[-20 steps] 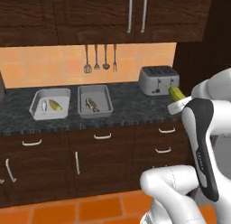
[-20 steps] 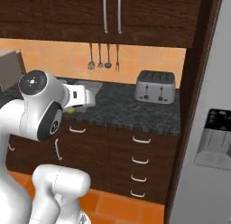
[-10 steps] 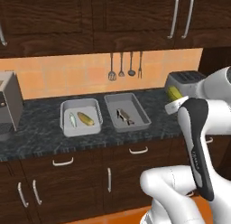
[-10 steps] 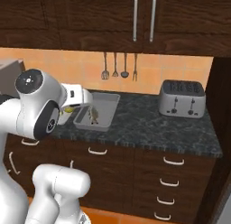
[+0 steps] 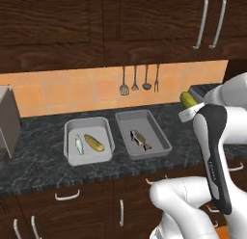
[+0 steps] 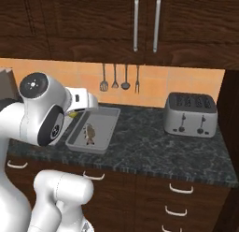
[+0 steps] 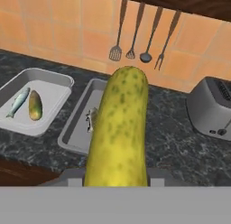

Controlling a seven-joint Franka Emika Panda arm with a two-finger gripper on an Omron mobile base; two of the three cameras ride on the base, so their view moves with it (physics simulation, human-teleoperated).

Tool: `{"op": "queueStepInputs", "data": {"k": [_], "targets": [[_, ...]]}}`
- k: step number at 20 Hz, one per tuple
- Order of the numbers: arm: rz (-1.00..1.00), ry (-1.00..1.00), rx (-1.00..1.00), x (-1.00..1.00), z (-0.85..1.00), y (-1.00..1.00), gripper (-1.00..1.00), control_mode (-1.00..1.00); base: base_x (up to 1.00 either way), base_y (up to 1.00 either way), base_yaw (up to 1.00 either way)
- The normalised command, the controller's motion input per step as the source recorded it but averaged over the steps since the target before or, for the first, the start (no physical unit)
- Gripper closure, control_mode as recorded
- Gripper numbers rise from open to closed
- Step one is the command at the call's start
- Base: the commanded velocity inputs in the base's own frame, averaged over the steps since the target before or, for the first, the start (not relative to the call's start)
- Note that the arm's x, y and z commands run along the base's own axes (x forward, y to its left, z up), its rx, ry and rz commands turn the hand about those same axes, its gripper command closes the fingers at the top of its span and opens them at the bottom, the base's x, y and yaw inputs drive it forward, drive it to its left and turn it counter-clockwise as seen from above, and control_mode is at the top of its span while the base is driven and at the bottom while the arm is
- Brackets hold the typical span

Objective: Place one cucumber and one fish in each tupperware on the nearby counter, to pack two identical lunches.

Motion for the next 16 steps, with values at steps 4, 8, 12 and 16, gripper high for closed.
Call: {"op": "queueStepInputs", "data": {"k": [4, 8, 12, 16], "targets": [[0.0, 0.0, 0.0, 0.0, 0.0, 0.0, 1.0, 1.0, 0.52, 0.0, 0.0], [0.0, 0.43, -0.13, 0.35, -0.99, 0.43, 1.0, -1.0, 0.0, 0.0, 0.0], [0.02, 0.37, -0.05, 0.44, -1.0, 0.16, 1.0, -1.0, 0.0, 0.0, 0.0], [0.03, 0.16, 0.0, 0.61, -0.79, 0.06, 1.0, -1.0, 0.0, 0.0, 0.0]]}}
